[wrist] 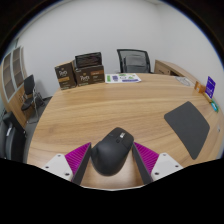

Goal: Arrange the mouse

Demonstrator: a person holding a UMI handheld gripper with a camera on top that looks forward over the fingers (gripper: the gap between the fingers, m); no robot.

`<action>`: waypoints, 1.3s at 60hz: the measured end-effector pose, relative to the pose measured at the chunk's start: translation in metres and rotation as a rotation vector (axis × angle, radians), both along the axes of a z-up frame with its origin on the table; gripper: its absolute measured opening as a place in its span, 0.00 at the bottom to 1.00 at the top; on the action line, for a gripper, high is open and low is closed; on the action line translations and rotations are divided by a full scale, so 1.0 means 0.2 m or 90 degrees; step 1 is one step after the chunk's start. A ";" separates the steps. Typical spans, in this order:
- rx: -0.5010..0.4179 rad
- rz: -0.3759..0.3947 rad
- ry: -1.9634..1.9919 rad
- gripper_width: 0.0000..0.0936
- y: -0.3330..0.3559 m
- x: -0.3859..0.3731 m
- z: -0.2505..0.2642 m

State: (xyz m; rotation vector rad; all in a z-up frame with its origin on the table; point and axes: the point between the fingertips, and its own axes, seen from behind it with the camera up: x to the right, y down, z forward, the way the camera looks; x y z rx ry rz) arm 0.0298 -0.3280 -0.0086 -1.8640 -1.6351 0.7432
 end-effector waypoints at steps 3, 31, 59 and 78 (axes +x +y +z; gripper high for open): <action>-0.006 0.001 0.001 0.86 -0.01 -0.03 0.01; -0.028 0.022 0.002 0.46 -0.05 -0.10 0.01; -0.045 0.041 0.022 0.34 -0.03 -0.03 0.25; 0.020 -0.025 0.123 0.34 0.74 -0.18 0.87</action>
